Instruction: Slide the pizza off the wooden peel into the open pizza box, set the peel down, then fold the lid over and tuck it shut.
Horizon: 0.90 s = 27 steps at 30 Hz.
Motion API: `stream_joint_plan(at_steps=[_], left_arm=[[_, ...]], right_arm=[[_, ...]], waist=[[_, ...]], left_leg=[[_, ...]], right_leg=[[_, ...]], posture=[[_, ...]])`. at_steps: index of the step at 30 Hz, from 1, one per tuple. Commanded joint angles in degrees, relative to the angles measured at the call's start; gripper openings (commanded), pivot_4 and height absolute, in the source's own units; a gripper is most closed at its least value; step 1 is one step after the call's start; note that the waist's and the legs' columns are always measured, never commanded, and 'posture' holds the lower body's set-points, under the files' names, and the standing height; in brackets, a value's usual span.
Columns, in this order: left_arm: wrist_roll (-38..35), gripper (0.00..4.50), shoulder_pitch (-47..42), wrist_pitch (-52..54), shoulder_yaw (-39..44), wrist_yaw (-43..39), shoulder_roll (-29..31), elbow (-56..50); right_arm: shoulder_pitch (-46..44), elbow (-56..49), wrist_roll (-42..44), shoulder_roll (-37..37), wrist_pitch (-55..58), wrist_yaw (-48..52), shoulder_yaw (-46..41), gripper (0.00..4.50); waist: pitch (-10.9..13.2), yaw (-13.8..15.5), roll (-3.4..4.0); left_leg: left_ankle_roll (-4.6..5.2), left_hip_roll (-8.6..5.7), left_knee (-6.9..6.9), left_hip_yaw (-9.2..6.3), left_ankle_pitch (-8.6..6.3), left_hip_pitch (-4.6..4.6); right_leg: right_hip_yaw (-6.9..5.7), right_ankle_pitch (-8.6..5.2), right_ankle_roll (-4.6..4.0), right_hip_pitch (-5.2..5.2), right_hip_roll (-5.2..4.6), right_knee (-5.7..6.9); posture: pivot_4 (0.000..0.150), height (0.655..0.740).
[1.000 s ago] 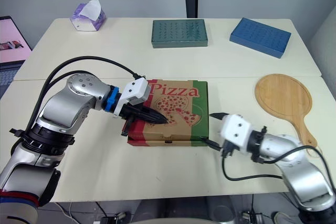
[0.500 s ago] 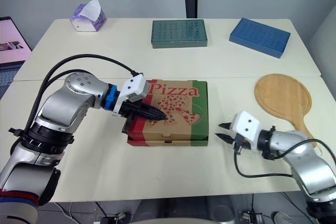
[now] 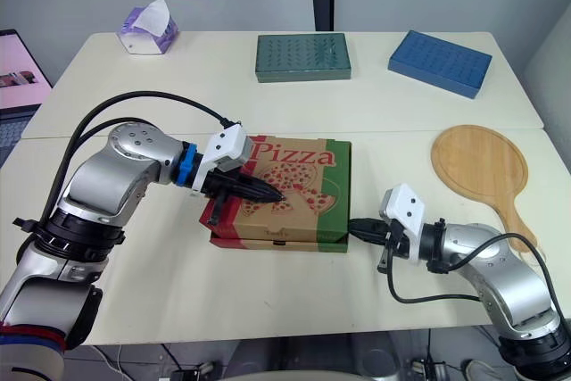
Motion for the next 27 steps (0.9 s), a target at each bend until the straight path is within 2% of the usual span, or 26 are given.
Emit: stream_joint_plan(at_steps=[1, 6, 9, 17, 20, 24, 27], left_arm=[[0.06, 0.00, -0.07, -0.14, 0.53, 0.04, 0.18, -0.82], [0.18, 0.00, 0.21, 0.04, 0.54, 0.12, 0.14, -1.19], [0.25, 0.00, 0.59, 0.14, 0.53, 0.26, 0.09, -1.50], [-0.19, 0.00, 0.20, 0.48, 1.05, -0.06, 0.28, -1.36], [-0.28, 0.00, 0.23, 0.40, 1.14, -0.13, 0.31, -1.35], [-0.27, 0.00, 0.16, 0.23, 1.03, -0.31, 0.24, -1.17], [-0.35, 0.00, 0.13, 0.18, 0.99, -0.44, 0.16, -1.17]], right_arm=[[-0.96, -3.16, 2.84, 0.58, 0.85, -1.21, -1.55, 0.04], [1.73, -2.48, -4.79, -3.35, -3.72, 0.19, 2.74, 0.04], [2.64, -2.04, -7.12, -4.87, -5.85, 0.09, 2.18, 0.04], [5.27, -6.17, 2.28, -10.37, -2.01, 4.32, -8.71, 0.04], [4.32, -8.44, 4.89, -10.61, -1.12, 3.48, -10.92, 0.93], [1.46, -13.00, 2.06, -8.98, -2.54, 0.75, -5.41, 2.16], [-0.44, -13.60, -5.90, -8.49, -5.94, -1.43, 2.05, 2.16]], waist=[[0.00, -0.01, 0.00], [0.00, 0.04, 0.00], [0.00, 0.05, 0.00], [0.00, 0.26, 0.00], [0.00, 0.25, 0.00], [0.00, 0.17, 0.00], [0.00, 0.23, 0.00]], left_leg=[[0.00, 0.00, 0.00, 0.00, 0.00, 0.00], [0.00, -0.01, 0.00, 0.01, 0.00, 0.00], [0.00, -0.02, 0.00, 0.01, 0.00, -0.02], [0.00, -0.02, 0.02, 0.00, 0.00, -0.04], [0.00, -0.01, 0.02, 0.01, 0.00, -0.04], [0.00, -0.01, 0.02, 0.01, 0.00, -0.04], [0.00, -0.02, 0.02, -0.02, 0.00, -0.05]], right_leg=[[0.00, 0.00, 0.00, 0.00, 0.00, 0.03], [0.01, 0.00, 0.00, -0.02, 0.00, 0.04], [0.01, 0.00, 0.00, -0.03, 0.00, 0.03], [0.01, 0.00, 0.00, -0.01, 0.00, 0.00], [0.01, 0.00, 0.00, 0.00, 0.00, -0.01], [0.00, 0.00, 0.00, -0.01, 0.00, 0.00], [0.00, 0.00, 0.00, -0.01, 0.00, 0.00]], posture=[[0.150, 0.7400], [0.150, 0.7400], [0.150, 0.7400], [0.150, 0.7400], [0.150, 0.7400], [0.150, 0.7400], [0.150, 0.7400]])
